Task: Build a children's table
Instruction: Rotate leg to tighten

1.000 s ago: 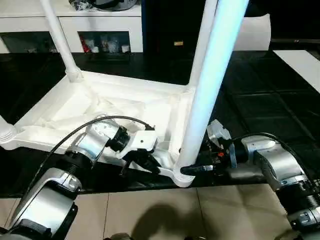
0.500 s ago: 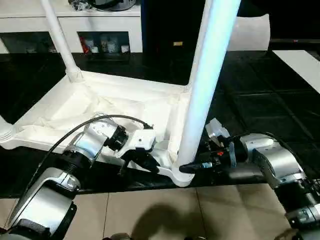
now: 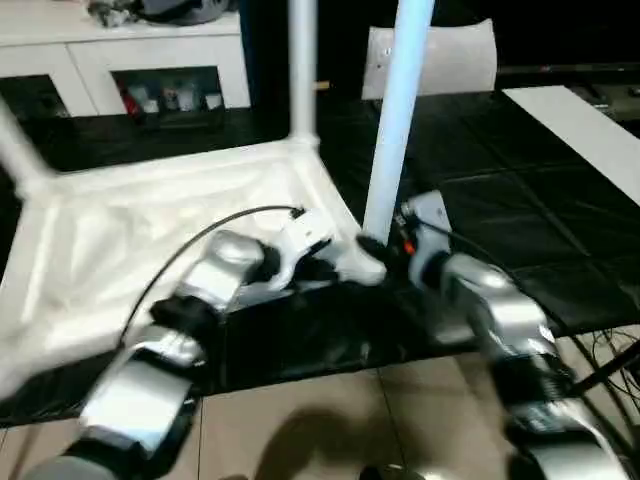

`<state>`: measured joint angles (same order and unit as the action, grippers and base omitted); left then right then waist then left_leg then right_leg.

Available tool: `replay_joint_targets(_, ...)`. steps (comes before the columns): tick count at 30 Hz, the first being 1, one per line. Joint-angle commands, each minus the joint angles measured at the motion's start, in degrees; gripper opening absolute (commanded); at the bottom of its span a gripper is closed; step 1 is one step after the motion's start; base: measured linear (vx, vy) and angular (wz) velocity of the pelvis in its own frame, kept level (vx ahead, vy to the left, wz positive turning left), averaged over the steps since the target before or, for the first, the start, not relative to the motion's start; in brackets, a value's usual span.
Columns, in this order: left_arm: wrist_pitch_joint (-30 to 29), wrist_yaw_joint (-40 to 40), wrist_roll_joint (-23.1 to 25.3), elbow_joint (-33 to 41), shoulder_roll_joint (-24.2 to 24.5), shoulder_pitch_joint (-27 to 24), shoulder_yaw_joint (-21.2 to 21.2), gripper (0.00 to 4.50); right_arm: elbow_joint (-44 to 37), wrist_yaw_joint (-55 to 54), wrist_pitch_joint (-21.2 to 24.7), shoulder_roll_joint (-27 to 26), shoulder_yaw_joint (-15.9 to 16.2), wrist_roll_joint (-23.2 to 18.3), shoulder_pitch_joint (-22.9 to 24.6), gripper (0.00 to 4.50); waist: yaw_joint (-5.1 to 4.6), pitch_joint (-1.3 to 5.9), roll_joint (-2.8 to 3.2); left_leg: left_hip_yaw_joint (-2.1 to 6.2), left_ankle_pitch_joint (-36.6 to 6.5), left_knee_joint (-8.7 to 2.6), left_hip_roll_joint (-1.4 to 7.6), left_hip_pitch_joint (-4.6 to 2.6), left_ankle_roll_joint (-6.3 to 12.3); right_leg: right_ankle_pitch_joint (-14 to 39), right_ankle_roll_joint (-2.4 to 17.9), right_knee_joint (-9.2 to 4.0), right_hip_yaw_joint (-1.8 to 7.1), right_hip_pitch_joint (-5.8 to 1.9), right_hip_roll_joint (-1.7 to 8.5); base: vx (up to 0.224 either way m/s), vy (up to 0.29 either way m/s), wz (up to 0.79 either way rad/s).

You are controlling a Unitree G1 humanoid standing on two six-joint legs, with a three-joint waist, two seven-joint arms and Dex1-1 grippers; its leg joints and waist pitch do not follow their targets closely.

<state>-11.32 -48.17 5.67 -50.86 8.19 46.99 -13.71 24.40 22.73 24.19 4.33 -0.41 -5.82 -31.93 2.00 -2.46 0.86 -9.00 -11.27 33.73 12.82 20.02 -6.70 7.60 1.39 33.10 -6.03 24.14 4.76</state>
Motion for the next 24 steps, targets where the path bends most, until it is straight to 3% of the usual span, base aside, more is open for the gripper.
replay_joint_targets(1,1.14,5.35,-0.91,1.57,-2.19,3.18,2.34,0.00,1.57,0.00,0.00,-3.63,3.95,0.02,0.42,1.96,0.44,4.31,0.07,-0.83,-6.17,-3.37,-0.86,0.56,3.18,15.74,9.28,-3.65,2.09,-4.35,2.35,0.000,0.000,0.00)
replay_joint_targets(2,1.19,5.41,-0.63,1.57,-2.31,3.23,2.20,0.00,1.38,-0.47,-0.44,-3.80,3.99,0.57,0.50,1.96,0.47,4.31,0.08,-0.83,-6.21,-3.37,-0.82,0.58,3.35,15.07,9.62,-3.55,2.12,-4.37,2.40,0.000,0.000,0.00)
replay_joint_targets(4,1.90,4.62,0.20,1.84,-2.08,3.02,1.30,0.00,0.14,0.10,-1.19,-3.96,3.37,0.08,1.23,2.66,0.47,4.26,0.15,-0.83,-6.49,-3.42,-0.78,0.55,3.95,13.56,10.39,-3.43,2.19,-4.53,2.42,0.000,0.000,0.00)
replay_joint_targets(9,4.68,-0.51,0.34,3.00,-0.30,1.74,-0.51,0.00,-2.77,3.24,-3.49,-2.15,2.82,-1.25,3.31,3.04,0.67,4.13,0.09,-0.85,-7.92,-3.53,-0.72,0.47,4.54,14.94,10.15,-3.70,2.22,-4.62,2.58,0.000,0.000,0.00)
replay_joint_targets(13,8.17,-8.22,0.59,4.43,3.13,-0.27,-2.79,0.00,-5.67,11.13,-6.90,2.42,2.92,-2.97,5.39,3.49,0.77,4.22,0.05,-0.78,-7.38,-3.51,-0.49,0.62,5.52,12.61,11.13,-3.31,2.34,-4.83,2.74,0.000,0.000,0.00)
replay_joint_targets(14,11.31,-11.75,0.27,4.72,4.24,-0.89,-3.44,0.00,-6.27,14.09,-7.51,4.39,3.24,-3.23,5.81,3.57,0.70,4.21,0.03,-0.86,-7.25,-3.45,-0.52,0.68,5.62,12.12,11.32,-3.23,2.38,-4.80,2.64,0.000,0.000,0.00)
replay_joint_targets(15,12.20,-14.50,-0.14,4.99,5.08,-1.34,-3.77,0.00,-6.77,17.16,-8.09,6.29,3.59,-3.58,6.18,3.60,0.66,4.24,-0.20,-0.87,-6.88,-3.41,-0.59,0.80,5.95,11.51,11.62,-3.18,2.41,-4.95,2.67,0.000,0.000,0.00)
replay_joint_targets(17,13.00,-16.59,-0.33,5.10,5.88,-1.62,-4.08,0.00,-7.28,20.66,-8.95,8.37,4.20,-3.85,6.58,3.65,0.88,4.10,-0.03,-0.95,-7.63,-3.40,-0.45,0.58,6.29,12.37,11.79,-3.28,2.40,-4.77,2.68,0.000,0.000,0.00)
replay_joint_targets(19,16.26,-20.18,-0.29,4.73,7.29,-1.73,-5.13,0.00,-8.25,26.99,-9.55,11.87,5.03,-4.79,7.27,4.00,1.54,3.97,-0.10,-1.02,-9.11,-3.46,-0.29,0.24,6.24,15.58,11.06,-3.62,2.36,-4.55,2.71,0.000,0.000,0.00)
replay_joint_targets(24,19.90,-32.45,-1.97,5.49,10.01,-1.90,-7.30,0.00,-11.18,44.36,-7.36,20.47,8.05,-8.71,8.21,4.05,3.30,3.94,-0.28,-1.21,-9.50,-3.45,0.10,-0.05,6.00,16.88,10.58,-3.54,2.44,-4.30,2.73,0.000,0.000,0.00)
